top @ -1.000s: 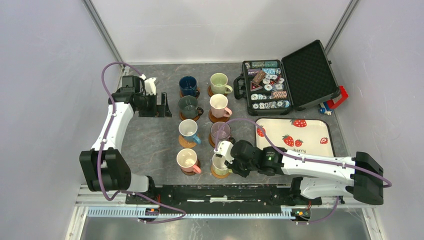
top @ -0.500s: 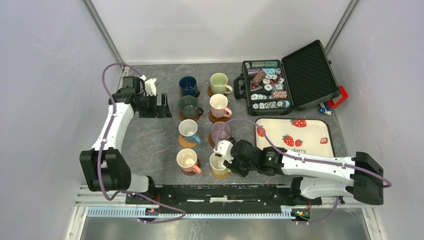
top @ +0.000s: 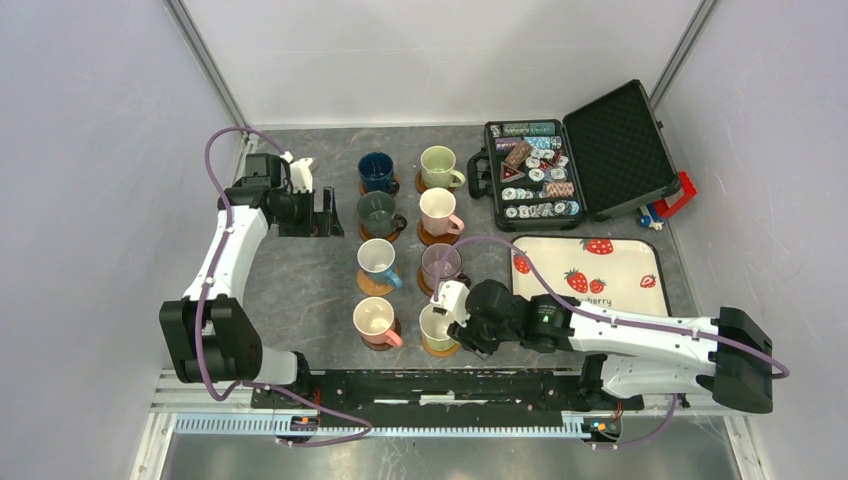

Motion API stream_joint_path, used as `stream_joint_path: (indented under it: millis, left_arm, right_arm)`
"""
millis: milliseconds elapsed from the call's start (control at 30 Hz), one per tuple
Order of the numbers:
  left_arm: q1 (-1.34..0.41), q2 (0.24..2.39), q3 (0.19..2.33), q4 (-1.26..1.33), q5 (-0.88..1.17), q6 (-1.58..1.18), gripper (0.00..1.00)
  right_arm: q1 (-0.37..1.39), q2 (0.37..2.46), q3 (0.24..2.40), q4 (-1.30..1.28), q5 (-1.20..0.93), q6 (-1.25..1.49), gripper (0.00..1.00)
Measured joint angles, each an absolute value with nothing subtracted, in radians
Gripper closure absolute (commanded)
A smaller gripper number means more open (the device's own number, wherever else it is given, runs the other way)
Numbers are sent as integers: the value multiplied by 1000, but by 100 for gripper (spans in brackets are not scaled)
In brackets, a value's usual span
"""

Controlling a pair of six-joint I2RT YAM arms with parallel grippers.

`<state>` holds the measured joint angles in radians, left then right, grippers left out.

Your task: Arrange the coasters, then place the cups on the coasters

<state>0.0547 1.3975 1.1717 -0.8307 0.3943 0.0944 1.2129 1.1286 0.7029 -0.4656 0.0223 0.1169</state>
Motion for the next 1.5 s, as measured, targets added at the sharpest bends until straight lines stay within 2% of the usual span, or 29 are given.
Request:
stream_joint_path:
  millis: [200, 467, 933, 1067, 1167, 1367, 1500]
  left_arm:
    - [55, 1398, 1171, -831, 394, 94, 0]
    - [55, 1398, 1171, -831, 394, 94, 0]
    - [55, 1398, 1171, -831, 395, 94, 0]
    - [54, 1398, 1171, -831, 395, 94, 0]
    - [55, 1398, 1171, -834, 395, 95, 0]
    - [55, 1398, 1172, -844, 395, 96, 0]
    - [55, 1398, 1174, -844, 395, 96, 0]
  right_arm:
    - [1213, 1094, 703, -493, 7, 92, 58]
    - [1213, 1090, 703, -502, -73, 55, 60]
    - [1213, 1090, 703, -501, -195, 31, 51]
    - [1214, 1090, 703, -492, -212, 19, 46]
    - [1214, 1085, 703, -488, -213, -7, 36]
    - [1214, 1083, 754, -550, -209, -76, 5]
    - [1201, 1085, 791, -582, -209, -119, 2]
